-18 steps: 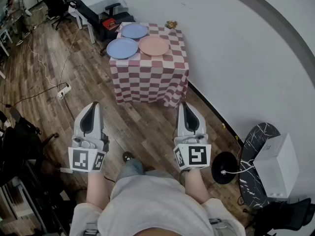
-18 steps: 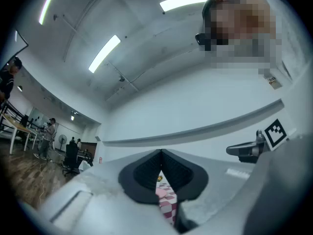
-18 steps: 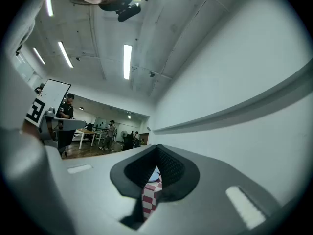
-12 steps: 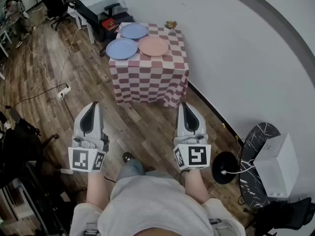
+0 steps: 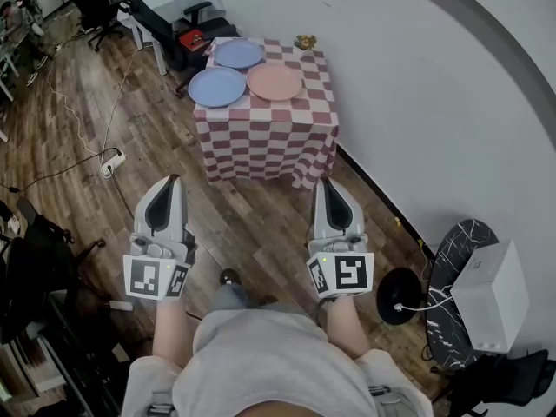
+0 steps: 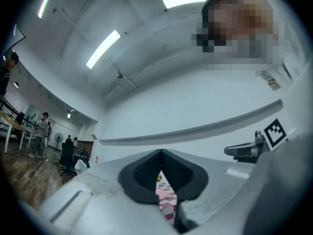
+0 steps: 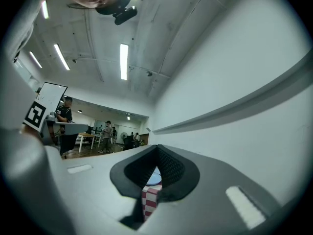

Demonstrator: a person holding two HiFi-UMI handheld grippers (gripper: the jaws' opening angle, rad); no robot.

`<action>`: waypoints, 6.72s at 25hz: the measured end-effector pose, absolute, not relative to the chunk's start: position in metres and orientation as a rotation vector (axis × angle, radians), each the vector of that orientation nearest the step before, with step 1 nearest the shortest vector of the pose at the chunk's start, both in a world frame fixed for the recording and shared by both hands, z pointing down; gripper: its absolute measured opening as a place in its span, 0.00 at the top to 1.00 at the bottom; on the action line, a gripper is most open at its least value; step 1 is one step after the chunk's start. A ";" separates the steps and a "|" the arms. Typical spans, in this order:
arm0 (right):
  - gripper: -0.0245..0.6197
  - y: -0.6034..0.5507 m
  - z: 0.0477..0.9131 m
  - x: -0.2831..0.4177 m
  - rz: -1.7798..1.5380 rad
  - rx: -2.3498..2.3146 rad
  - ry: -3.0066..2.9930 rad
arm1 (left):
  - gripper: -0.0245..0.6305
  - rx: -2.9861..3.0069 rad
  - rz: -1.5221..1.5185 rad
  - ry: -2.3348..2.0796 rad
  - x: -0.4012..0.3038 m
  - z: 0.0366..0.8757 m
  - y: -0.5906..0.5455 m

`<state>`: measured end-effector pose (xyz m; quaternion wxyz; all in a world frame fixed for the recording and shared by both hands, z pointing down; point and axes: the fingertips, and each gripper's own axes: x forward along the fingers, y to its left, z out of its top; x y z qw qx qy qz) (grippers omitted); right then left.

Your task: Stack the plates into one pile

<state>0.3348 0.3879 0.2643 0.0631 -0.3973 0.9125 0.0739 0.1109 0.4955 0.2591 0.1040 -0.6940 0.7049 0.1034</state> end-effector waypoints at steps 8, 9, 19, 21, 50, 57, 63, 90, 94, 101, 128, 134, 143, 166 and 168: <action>0.96 0.349 0.257 0.286 0.226 -1.212 2.722 | 0.96 -2.057 0.230 2.029 0.065 0.253 0.451; 0.96 0.346 0.255 0.278 0.228 -1.201 2.715 | 0.96 -2.061 0.217 2.008 0.061 0.251 0.447; 0.96 0.333 0.248 0.219 0.225 -1.103 2.685 | 0.96 -2.147 0.231 1.907 0.017 0.245 0.421; 0.96 0.327 0.253 0.213 0.185 -1.116 2.673 | 0.96 -2.190 0.303 1.918 0.010 0.249 0.414; 0.96 0.077 0.254 0.102 0.239 -1.004 2.799 | 0.96 -1.926 0.225 2.080 -0.089 0.241 0.191; 0.96 0.041 0.265 0.089 0.220 -0.947 2.833 | 0.96 -1.906 0.218 2.089 -0.090 0.246 0.159; 0.96 0.020 0.277 0.069 0.168 -0.928 2.866 | 0.96 -1.921 0.209 2.133 -0.108 0.260 0.142; 0.96 -0.106 0.302 -0.065 0.015 -1.311 2.784 | 0.96 -2.307 0.177 1.919 -0.260 0.284 -0.035; 0.96 -0.113 0.333 -0.067 -0.086 -1.418 2.800 | 0.96 -2.419 0.110 1.896 -0.263 0.313 -0.057; 0.96 -0.117 0.420 -0.052 -0.463 -1.618 2.795 | 0.96 -2.706 -0.051 1.868 -0.258 0.403 -0.089; 0.81 -0.040 0.649 -0.033 -1.653 -1.803 2.538 | 0.72 -3.178 -0.850 2.030 -0.263 0.652 -0.068; 0.90 -0.044 0.643 -0.030 -1.623 -1.850 2.539 | 0.89 -3.153 -0.857 2.058 -0.266 0.648 -0.067; 0.91 -0.075 0.577 -0.037 -1.362 -1.794 2.579 | 0.89 -3.098 -0.587 2.065 -0.274 0.589 -0.087; 0.94 -0.144 0.515 0.074 -1.113 -1.888 2.547 | 0.87 -3.134 -0.434 1.905 -0.164 0.521 -0.140; 0.94 -0.156 0.512 0.087 -1.103 -1.886 2.570 | 0.86 -3.128 -0.440 1.923 -0.151 0.518 -0.146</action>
